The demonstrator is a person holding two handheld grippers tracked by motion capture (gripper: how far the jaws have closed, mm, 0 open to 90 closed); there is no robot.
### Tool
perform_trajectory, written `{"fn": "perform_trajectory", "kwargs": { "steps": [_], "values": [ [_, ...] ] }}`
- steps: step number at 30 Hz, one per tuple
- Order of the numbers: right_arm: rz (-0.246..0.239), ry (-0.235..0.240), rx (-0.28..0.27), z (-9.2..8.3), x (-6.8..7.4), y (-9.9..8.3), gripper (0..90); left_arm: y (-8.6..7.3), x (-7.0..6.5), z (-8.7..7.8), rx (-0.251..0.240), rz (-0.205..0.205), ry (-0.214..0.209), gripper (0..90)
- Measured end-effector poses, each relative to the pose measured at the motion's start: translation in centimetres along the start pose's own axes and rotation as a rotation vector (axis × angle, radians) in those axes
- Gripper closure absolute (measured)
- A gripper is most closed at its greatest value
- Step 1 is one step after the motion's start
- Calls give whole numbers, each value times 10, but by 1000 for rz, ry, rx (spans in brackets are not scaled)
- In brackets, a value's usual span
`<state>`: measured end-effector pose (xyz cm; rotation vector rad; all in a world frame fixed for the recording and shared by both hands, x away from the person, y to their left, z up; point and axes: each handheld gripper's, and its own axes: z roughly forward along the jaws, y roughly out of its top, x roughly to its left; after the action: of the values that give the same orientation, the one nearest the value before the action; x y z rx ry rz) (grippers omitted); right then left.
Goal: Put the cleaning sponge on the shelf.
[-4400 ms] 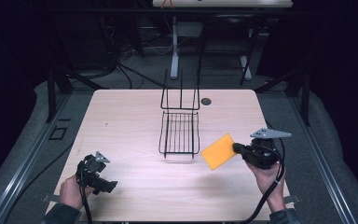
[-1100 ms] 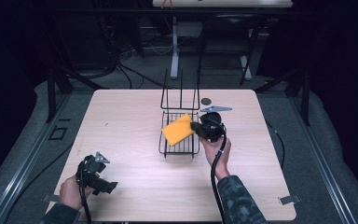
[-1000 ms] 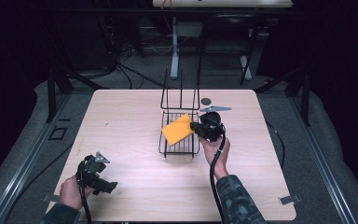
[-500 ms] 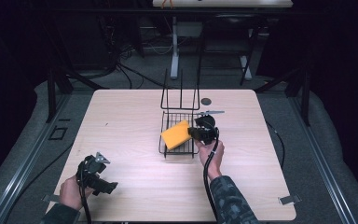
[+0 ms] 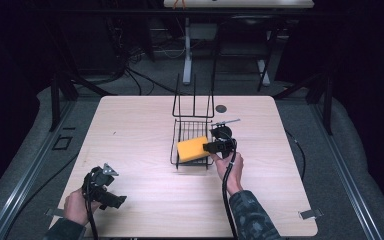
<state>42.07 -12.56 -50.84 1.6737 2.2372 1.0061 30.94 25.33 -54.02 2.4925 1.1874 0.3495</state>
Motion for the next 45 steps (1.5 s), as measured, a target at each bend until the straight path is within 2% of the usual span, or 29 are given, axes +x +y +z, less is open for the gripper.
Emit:
{"fn": "perform_trajectory", "kwargs": {
  "steps": [3, 6, 12, 13, 16, 17, 18, 21, 22, 23, 27, 29, 30, 31, 34, 35, 42, 45],
  "values": [
    [-30, -17, 7, 0, 4, -2, 666, 0, 0, 1, 5, 2, 2, 33],
    [-49, -14, 23, 0, 7, -5, 640, 1, 0, 2, 11, 2, 1, 34],
    [-57, -1, 38, -6, 9, -8, 639, 1, 0, 2, 9, 5, 2, 34],
    [-57, 8, 38, -9, 8, -9, 600, 1, 0, 2, 9, 5, 2, 34],
    [-54, 25, 34, -13, 6, -10, 561, 1, 0, 1, 7, 4, 1, 34],
    [-67, 32, 5, -19, 4, -11, 506, 1, 0, 1, 2, 1, 0, 33],
    [-67, 32, 5, -19, 4, -11, 506, 1, 0, 1, 2, 1, 0, 33],
    [-88, 39, -20, -30, 3, -12, 394, 2, 1, 1, 0, 0, -2, 32],
    [-88, 39, -20, -30, 3, -12, 394, 2, 1, 1, -1, 1, -1, 32],
    [-116, 32, -30, -38, 4, -13, 337, 1, 0, 0, -3, 4, 1, 32],
    [-151, 42, -49, -51, 6, -16, 288, 1, 0, -1, -8, 2, 1, 31],
    [-190, 46, -69, -65, 7, -19, 235, 2, -1, 0, -5, 5, 3, 31],
    [-190, 46, -69, -65, 7, -19, 235, 2, -1, 0, -5, 5, 3, 31],
    [-199, 50, -72, -74, 8, -21, 201, 2, -1, 1, -4, 10, 0, 31],
    [-218, 49, -75, -84, 9, -23, 179, 2, -1, 1, -7, 10, -1, 31],
    [-240, 46, -80, -92, 8, -26, 163, 3, -1, 2, 0, 6, -2, 31],
    [-273, 17, -94, -115, 3, -37, 145, 3, -2, 1, -4, 13, -6, 31],
    [-290, -8, -96, -127, -5, -49, 129, 3, -2, 1, -5, 17, -7, 30]
  ]
}}
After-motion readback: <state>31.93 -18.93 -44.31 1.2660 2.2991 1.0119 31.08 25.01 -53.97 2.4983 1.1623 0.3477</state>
